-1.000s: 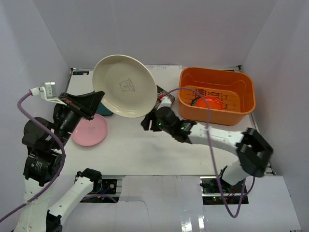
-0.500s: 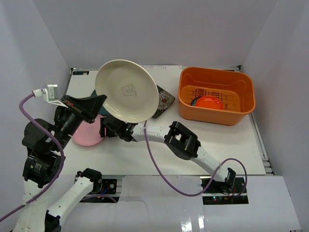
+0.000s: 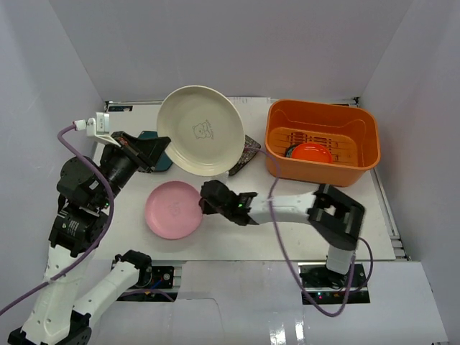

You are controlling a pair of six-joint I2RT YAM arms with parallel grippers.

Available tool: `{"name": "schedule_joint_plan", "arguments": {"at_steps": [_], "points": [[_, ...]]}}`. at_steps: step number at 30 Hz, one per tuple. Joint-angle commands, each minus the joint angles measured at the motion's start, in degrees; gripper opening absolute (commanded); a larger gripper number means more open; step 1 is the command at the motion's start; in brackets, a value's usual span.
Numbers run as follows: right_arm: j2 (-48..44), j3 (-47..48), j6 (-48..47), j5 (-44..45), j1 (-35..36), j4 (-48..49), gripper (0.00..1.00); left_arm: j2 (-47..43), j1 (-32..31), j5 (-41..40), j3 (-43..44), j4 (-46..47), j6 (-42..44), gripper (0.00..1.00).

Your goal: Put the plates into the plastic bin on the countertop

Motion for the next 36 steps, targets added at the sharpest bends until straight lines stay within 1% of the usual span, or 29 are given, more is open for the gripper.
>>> {"name": "schedule_joint_plan", "arguments": {"at_steps": [1,2,3,4,5,7,8,10,11,13,14,15,17,18,20,21,23,24,25,28,31,32,33,34,35,36], "points": [[-22.57,-3.85,-8.32,9.48,-2.08,5.45,0.08,2.35,-0.22,2.03,1.75,4.83,-3.04,0.0],[-26.3,-6.04,-11.13,11.41,-5.48,3.08,0.08,2.97,-0.22,2.92,1.14,5.79,-4.1,0.0],[-30.34,-7.28,-12.29,11.43,-8.21,-0.86,0.08,3.49,-0.22,3.88,-0.09,8.07,-5.25,0.0],[-37.87,-8.68,-13.87,10.82,-11.2,-2.11,0.08,5.15,-0.22,6.24,-0.62,9.31,-6.3,0.0],[-41.07,-9.83,-15.27,9.77,-18.71,-3.87,0.08,6.21,-0.22,7.48,-1.15,10.71,-8.14,0.0],[-48.88,-11.51,-18.79,8.18,-27.62,-8.95,0.08,8.67,-0.39,9.24,-1.42,13.18,-9.21,0.0],[-50.15,-10.9,-22.63,7.57,-35.84,-10.11,0.08,11.21,-0.74,9.86,-1.51,13.97,-10.08,0.0],[-50.34,-9.76,-25.91,6.95,-43.89,-13.28,0.08,13.68,-2.32,8.56,-1.51,16.26,-10.27,0.0],[-49.72,-9.14,-26.79,4.51,-51.06,-13.9,0.08,16.83,-5.72,5.42,-1.16,16.87,-9.48,0.0],[-46.4,-8.52,-27.42,0.81,-57.61,-13.99,0.08,20.88,-10.3,0.93,0.68,17.32,-7.12,0.0],[-44.99,-8.35,-26.81,-3.9,-62.86,-14.08,0.08,23.25,-14.68,-3.27,3.47,17.32,-5.89,0.0],[-43.32,-8.09,-26.37,-6.82,-65.0,-13.99,0.08,28.06,-16.29,-4.45,5.15,17.32,-4.13,0.0],[-38.84,-7.65,-24.79,-10.96,-69.3,-13.56,0.08,33.27,-19.45,-5.77,10.24,17.23,-2.72,0.0],[-37.25,-7.38,-24.52,-12.11,-70.02,-13.55,0.08,37.91,-20.16,-8.65,11.75,17.06,-1.66,0.0],[-33.82,-7.03,-24.08,-14.14,-71.43,-13.55,0.08,41.98,-21.13,-10.08,15.78,16.97,-1.04,0.0],[-32.07,-7.03,-23.99,-15.1,-71.87,-13.55,0.08,45.56,-21.4,-11.21,17.02,16.88,-0.78,0.0],[-31.18,-7.64,-22.94,-18.27,-73.36,-13.47,0.09,49.1,-22.01,-12.1,20.45,16.88,-0.6,0.0],[-30.83,-7.99,-22.59,-19.5,-73.8,-13.29,0.18,50.86,-22.19,-12.37,21.51,16.79,-0.69,0.0],[-30.65,-8.0,-22.15,-20.81,-74.24,-13.2,0.45,54.01,-22.37,-12.98,22.56,16.7,-0.86,0.0],[-32.66,-7.91,-19.51,-27.48,-78.62,-13.2,0.78,59.55,-23.07,-14.12,25.91,16.09,-2.35,0.0],[-36.34,-6.15,-16.88,-30.14,-81.71,-13.38,0.77,64.22,-23.51,-14.57,30.64,14.95,-3.32,0.0],[-37.4,-5.71,-16.26,-30.32,-83.2,-13.38,0.76,67.71,-23.86,-14.83,32.31,13.47,-3.67,0.0],[-38.46,-4.93,-15.04,-30.32,-83.82,-13.46,0.74,69.57,-24.12,-14.83,34.24,12.67,-3.76,0.0],[-40.47,-4.57,-14.24,-30.84,-84.87,-13.38,0.7,71.42,-24.56,-15.0,38.44,12.05,-3.76,0.0],[-41.27,-4.31,-13.54,-31.37,-85.23,-13.29,0.68,75.35,-24.83,-15.18,40.83,10.48,-3.5,0.0],[-43.11,-3.43,-12.4,-31.98,-85.32,-13.29,0.65,77.22,-25.09,-15.35,43.2,9.68,-3.33,0.0]]}}
